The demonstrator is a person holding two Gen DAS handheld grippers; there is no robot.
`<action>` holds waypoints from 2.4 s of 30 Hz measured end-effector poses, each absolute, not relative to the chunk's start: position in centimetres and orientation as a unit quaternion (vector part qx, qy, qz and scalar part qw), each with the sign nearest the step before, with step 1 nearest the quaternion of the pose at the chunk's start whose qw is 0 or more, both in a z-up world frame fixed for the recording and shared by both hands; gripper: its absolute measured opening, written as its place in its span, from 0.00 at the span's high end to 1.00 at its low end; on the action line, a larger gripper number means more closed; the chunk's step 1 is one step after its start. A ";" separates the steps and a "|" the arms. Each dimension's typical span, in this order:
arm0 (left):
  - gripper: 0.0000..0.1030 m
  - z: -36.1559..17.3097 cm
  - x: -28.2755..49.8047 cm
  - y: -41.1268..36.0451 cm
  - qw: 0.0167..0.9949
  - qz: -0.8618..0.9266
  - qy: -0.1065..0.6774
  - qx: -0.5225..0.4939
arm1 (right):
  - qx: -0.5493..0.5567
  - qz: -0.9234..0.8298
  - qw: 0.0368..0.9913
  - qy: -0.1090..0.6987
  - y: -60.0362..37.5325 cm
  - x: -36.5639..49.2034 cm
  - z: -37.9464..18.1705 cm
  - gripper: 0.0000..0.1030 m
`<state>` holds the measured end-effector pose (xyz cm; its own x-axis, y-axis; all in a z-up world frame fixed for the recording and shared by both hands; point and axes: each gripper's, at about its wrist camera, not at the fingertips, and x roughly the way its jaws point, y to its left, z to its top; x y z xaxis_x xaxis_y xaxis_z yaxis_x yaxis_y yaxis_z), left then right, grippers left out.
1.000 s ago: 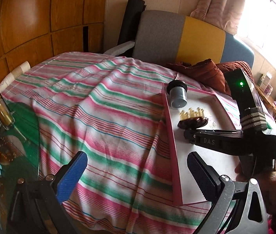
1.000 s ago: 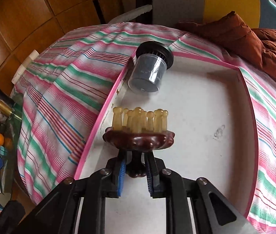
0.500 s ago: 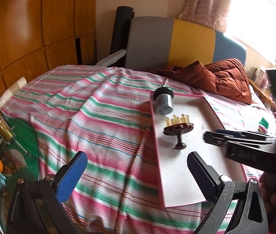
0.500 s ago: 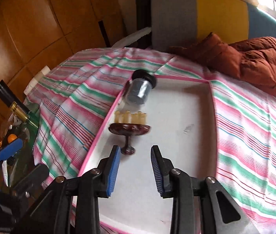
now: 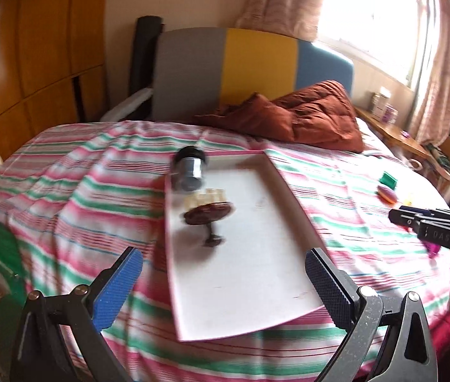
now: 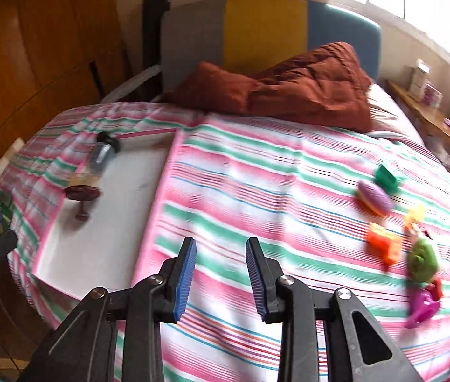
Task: Organize rigid objects
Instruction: 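Open the right tool, release the stand, and withdraw toward the toys, then move the left tool to the orange linked cubes and grasp them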
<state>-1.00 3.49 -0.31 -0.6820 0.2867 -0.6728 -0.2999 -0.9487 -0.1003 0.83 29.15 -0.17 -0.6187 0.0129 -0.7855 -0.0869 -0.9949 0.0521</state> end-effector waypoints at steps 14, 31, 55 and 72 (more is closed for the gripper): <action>0.00 0.6 -0.8 13.7 0.280 0.883 0.056 -0.372 | -0.360 0.858 0.289 0.226 50.8 9.6 -0.4 0.69; 0.02 -2.6 -3.6 33.6 0.413 0.791 0.123 -0.435 | -0.242 0.839 0.301 0.383 54.6 14.7 -0.4 0.68; 0.00 -8.1 -6.0 48.8 0.438 0.743 0.249 -0.441 | -0.219 0.824 0.248 0.460 56.2 15.3 -1.7 0.68; 0.32 -10.5 -6.0 46.4 0.462 0.714 0.265 -0.454 | -0.224 0.821 0.254 0.459 56.2 15.3 -1.8 0.67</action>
